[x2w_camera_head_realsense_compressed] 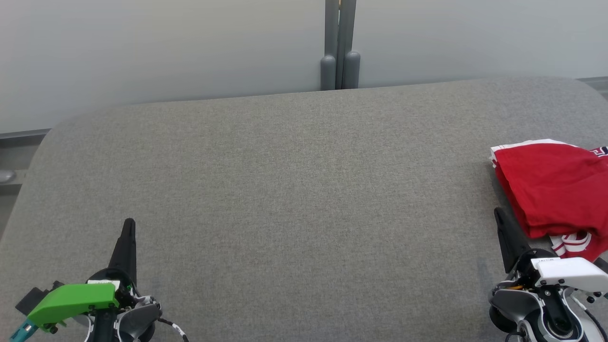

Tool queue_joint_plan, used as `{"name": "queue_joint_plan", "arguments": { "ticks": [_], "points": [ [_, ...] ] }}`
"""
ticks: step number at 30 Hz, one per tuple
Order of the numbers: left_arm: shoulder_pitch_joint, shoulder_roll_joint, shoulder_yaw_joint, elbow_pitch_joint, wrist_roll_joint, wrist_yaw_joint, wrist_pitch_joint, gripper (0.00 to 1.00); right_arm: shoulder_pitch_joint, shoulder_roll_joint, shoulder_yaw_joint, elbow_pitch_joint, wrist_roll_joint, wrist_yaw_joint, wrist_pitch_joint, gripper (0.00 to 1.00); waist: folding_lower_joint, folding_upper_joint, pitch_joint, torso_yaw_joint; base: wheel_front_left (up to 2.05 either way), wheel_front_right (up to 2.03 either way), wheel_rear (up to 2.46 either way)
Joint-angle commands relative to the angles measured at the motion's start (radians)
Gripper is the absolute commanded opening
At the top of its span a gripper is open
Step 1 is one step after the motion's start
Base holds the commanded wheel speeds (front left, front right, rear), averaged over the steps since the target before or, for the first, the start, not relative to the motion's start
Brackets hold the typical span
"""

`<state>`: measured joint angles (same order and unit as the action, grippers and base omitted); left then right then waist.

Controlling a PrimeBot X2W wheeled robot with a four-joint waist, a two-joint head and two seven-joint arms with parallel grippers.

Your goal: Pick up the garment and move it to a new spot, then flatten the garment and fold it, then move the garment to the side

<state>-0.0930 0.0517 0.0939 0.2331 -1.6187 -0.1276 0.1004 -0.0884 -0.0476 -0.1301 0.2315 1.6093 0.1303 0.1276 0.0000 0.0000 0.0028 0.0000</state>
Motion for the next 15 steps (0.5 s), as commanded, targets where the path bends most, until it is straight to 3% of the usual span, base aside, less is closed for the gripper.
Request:
{"name": "queue_joint_plan", "arguments": {
  "ticks": [1, 15],
  "points": [
    [-0.009, -0.001, 0.002, -0.001, 0.002, -0.006, 0.001, 0.00, -0.011, -0.005, 0.000, -0.003, 0.007, 0.001, 0.003, 0.00, 0.0000, 0.0000, 0.000, 0.000, 0.00, 0.00, 0.00],
    [-0.009, -0.001, 0.003, -0.001, 0.003, -0.006, 0.001, 0.00, -0.011, -0.005, 0.000, -0.003, 0.007, 0.001, 0.003, 0.00, 0.0000, 0.0000, 0.000, 0.000, 0.00, 0.00, 0.00]
  ]
}}
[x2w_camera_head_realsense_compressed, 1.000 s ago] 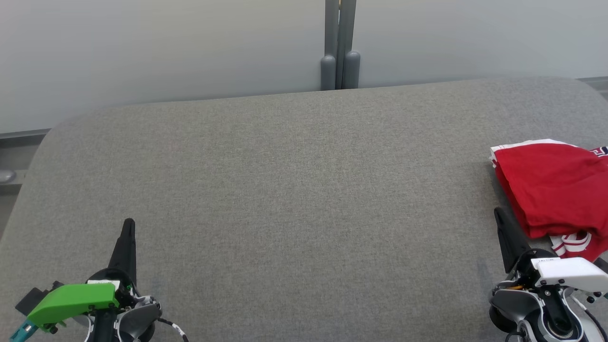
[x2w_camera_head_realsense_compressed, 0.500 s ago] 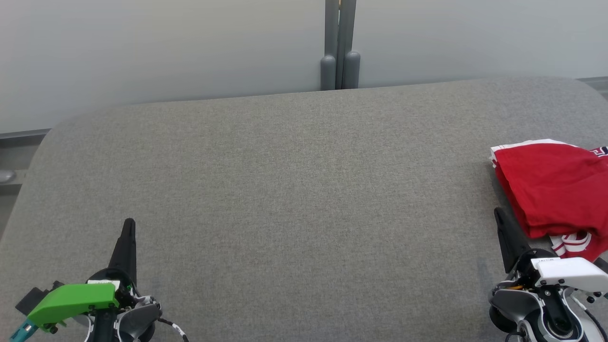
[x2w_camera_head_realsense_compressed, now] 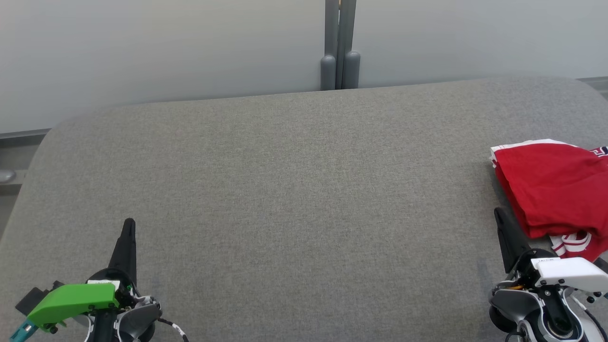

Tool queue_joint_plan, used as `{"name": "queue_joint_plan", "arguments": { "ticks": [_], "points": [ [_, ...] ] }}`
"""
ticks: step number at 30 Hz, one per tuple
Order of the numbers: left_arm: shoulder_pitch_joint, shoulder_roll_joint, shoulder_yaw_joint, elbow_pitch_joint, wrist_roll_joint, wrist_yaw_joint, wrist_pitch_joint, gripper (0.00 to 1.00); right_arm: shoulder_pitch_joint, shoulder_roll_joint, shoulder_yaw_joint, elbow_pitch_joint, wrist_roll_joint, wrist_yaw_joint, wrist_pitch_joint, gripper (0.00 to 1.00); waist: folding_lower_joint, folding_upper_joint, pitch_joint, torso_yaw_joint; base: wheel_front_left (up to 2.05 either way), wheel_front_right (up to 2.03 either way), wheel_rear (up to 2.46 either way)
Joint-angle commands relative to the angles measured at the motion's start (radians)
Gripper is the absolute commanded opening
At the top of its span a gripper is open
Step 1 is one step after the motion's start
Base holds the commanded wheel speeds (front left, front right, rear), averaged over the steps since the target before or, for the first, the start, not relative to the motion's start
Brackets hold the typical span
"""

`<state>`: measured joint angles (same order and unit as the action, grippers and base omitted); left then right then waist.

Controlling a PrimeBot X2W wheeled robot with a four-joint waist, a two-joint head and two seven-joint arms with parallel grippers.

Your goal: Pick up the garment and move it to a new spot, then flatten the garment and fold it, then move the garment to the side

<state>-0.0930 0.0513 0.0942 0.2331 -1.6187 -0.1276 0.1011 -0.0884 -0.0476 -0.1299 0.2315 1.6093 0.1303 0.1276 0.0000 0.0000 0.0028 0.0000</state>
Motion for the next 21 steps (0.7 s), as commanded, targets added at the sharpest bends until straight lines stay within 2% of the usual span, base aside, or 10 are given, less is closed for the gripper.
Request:
{"name": "queue_joint_plan", "arguments": {
  "ticks": [1, 21],
  "points": [
    [-0.009, -0.001, 0.003, -0.001, 0.003, -0.006, 0.000, 0.00, -0.011, -0.005, 0.000, -0.003, 0.007, 0.001, 0.003, 0.00, 0.0000, 0.0000, 0.000, 0.000, 0.00, 0.00, 0.00],
    [-0.009, -0.001, 0.003, -0.001, 0.004, -0.006, 0.001, 0.00, -0.010, -0.005, 0.000, -0.003, 0.007, 0.001, 0.003, 0.00, 0.0000, 0.0000, 0.000, 0.000, 0.00, 0.00, 0.00]
  ]
}}
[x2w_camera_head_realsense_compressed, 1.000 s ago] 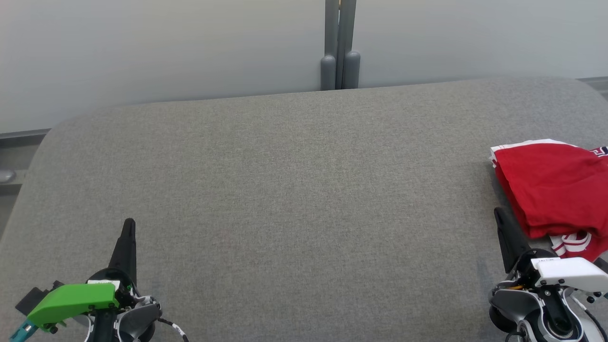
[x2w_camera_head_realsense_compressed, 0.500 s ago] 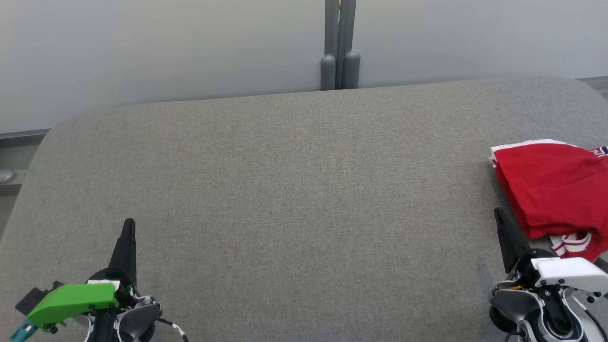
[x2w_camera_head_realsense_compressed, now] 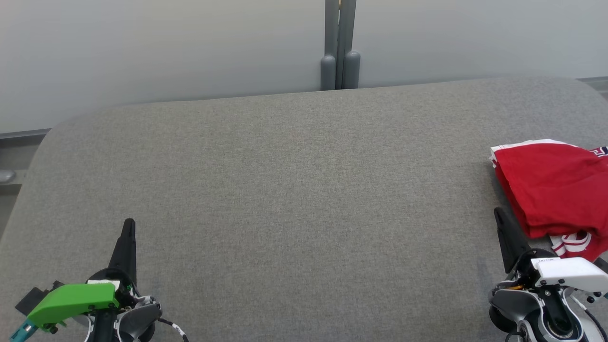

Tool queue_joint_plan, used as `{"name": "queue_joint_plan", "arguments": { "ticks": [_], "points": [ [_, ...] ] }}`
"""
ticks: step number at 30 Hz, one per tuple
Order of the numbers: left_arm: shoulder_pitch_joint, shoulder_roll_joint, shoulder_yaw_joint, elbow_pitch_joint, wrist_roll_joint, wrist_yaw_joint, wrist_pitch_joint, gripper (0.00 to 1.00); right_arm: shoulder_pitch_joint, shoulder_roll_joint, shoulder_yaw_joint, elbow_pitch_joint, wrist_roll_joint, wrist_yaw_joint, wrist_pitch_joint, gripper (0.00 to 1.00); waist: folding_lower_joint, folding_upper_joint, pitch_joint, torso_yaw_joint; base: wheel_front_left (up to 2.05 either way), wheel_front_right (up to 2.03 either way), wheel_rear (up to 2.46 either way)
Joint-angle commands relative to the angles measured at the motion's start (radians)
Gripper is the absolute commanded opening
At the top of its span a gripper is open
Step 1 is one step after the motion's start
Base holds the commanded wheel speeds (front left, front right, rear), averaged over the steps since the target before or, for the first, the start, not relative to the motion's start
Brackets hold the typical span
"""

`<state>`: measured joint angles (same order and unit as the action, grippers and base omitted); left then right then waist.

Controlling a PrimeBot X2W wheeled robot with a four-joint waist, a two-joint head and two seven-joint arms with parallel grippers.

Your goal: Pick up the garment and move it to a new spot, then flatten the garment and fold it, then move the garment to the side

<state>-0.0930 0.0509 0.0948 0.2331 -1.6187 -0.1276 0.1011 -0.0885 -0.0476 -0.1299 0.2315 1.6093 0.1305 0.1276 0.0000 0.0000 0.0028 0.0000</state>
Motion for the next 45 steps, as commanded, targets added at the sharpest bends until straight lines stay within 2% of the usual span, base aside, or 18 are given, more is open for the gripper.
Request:
{"name": "queue_joint_plan", "arguments": {
  "ticks": [1, 45],
  "points": [
    [-0.009, -0.001, 0.003, -0.001, 0.004, -0.006, 0.001, 0.00, -0.010, -0.005, 0.000, -0.003, 0.007, 0.000, 0.003, 0.00, 0.0000, 0.0000, 0.000, 0.000, 0.00, 0.00, 0.00],
    [-0.009, -0.001, 0.004, -0.001, 0.005, -0.006, 0.002, 0.00, -0.010, -0.005, 0.000, -0.003, 0.007, 0.001, 0.003, 0.00, 0.0000, 0.0000, 0.000, 0.000, 0.00, 0.00, 0.00]
  ]
}}
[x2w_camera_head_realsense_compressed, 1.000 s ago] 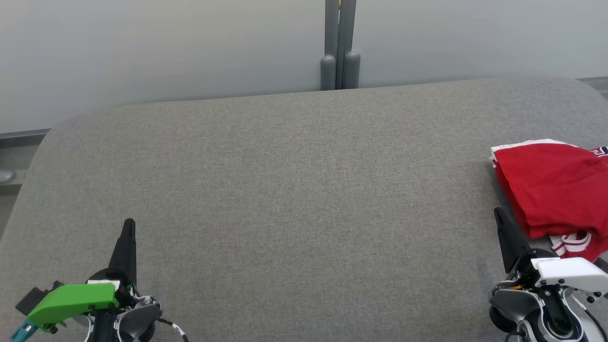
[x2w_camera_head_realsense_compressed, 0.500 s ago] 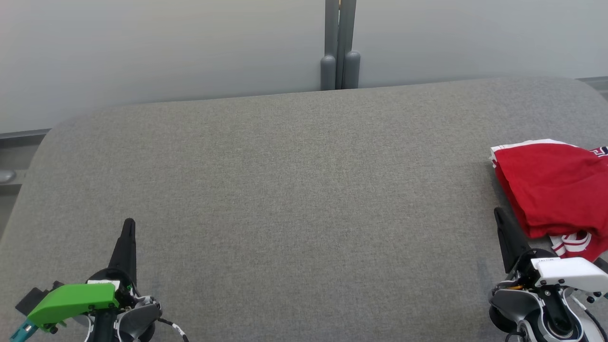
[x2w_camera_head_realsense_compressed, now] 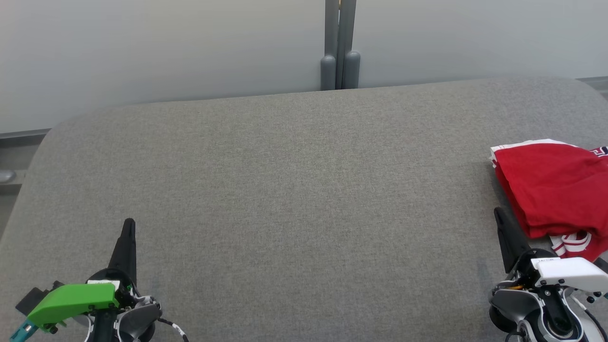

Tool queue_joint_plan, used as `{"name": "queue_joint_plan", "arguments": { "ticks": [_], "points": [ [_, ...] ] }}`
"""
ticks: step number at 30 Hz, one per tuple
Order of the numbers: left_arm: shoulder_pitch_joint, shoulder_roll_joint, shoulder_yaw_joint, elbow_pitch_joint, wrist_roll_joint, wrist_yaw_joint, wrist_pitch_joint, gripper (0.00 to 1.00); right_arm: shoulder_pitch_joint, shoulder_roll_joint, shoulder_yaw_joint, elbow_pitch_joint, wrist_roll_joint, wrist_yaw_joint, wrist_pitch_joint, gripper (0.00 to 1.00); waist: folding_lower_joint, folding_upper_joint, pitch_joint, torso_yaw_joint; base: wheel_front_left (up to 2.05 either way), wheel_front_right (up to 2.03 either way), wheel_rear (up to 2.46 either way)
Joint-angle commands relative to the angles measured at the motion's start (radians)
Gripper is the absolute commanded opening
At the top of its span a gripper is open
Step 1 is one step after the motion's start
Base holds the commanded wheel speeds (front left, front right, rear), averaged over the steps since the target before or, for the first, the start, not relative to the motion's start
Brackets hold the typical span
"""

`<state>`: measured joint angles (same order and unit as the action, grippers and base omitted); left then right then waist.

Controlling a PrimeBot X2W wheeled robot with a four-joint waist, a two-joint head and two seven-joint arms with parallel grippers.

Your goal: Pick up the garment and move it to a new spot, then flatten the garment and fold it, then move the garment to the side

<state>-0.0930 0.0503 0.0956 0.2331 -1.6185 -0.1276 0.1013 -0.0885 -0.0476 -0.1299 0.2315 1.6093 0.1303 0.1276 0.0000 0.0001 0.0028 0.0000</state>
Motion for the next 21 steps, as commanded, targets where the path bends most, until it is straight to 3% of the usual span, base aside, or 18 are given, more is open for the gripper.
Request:
{"name": "queue_joint_plan", "arguments": {
  "ticks": [1, 21],
  "points": [
    [-0.009, -0.001, 0.003, -0.001, 0.005, -0.006, 0.002, 0.00, -0.010, -0.005, 0.000, -0.003, 0.007, 0.001, 0.003, 0.00, 0.0000, -0.0001, 0.000, 0.000, 0.00, 0.00, 0.00],
    [-0.009, -0.001, 0.003, -0.001, 0.005, -0.006, 0.002, 0.00, -0.010, -0.005, 0.000, -0.003, 0.007, 0.001, 0.003, 0.00, 0.0000, -0.0001, 0.000, 0.000, 0.00, 0.00, 0.00]
  ]
}}
